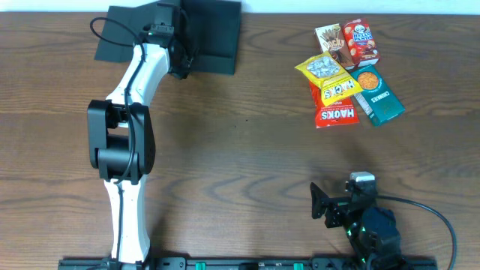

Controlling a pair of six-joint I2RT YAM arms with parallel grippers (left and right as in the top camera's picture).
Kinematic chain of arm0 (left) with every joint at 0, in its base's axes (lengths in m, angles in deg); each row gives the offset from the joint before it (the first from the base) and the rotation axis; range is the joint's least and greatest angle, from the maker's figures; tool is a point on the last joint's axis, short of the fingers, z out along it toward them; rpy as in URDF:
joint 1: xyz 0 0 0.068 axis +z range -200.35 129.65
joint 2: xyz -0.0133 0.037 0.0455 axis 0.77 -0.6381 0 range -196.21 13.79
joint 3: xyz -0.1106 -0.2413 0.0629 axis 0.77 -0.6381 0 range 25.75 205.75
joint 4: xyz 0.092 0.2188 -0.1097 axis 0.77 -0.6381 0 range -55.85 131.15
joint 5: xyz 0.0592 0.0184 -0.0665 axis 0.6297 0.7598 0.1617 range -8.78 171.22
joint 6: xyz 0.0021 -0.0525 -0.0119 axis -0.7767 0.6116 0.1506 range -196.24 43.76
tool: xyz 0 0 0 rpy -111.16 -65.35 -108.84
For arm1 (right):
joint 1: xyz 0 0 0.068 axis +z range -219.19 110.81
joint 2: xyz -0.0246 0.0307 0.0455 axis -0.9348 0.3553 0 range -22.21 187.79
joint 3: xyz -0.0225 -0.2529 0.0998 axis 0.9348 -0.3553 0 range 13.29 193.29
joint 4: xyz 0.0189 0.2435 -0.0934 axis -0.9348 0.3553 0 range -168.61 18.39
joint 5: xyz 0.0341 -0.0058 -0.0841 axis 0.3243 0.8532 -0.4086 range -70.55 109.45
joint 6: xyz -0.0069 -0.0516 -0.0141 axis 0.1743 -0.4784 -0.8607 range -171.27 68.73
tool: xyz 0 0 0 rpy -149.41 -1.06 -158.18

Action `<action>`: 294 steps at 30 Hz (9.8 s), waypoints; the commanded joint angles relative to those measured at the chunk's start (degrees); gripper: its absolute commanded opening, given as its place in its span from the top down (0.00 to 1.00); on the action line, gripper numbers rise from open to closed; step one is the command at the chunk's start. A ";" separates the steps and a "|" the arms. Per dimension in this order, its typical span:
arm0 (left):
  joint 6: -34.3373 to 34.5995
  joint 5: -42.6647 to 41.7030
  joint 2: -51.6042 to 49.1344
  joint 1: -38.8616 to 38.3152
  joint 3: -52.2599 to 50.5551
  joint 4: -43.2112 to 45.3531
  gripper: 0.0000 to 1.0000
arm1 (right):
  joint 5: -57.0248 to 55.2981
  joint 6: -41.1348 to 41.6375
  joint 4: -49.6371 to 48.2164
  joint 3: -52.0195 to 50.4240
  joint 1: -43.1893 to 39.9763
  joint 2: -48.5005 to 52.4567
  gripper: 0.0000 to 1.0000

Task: Pack container
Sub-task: 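Drag the black box with left gripper toward table center, then reach right gripper to the yellow snack bag in the pile, then grasp the yellow snack bag with right gripper and lift, then carry the yellow bag left and lower it into the black box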

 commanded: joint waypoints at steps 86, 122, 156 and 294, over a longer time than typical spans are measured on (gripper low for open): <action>-48.46 16.79 21.07 -10.91 8.09 -34.56 0.09 | -0.22 0.55 0.07 -0.52 0.04 -0.33 0.01; -49.72 13.81 22.84 -10.71 8.07 -34.34 0.05 | 5.20 38.49 -26.97 0.31 -4.15 3.87 0.01; -49.70 13.88 22.84 -7.56 8.04 -32.81 0.05 | 33.53 18.51 -39.26 44.04 -29.97 98.88 0.07; -57.72 0.50 22.84 16.35 8.04 -34.64 0.05 | 47.25 -42.21 34.38 114.97 4.52 133.31 0.99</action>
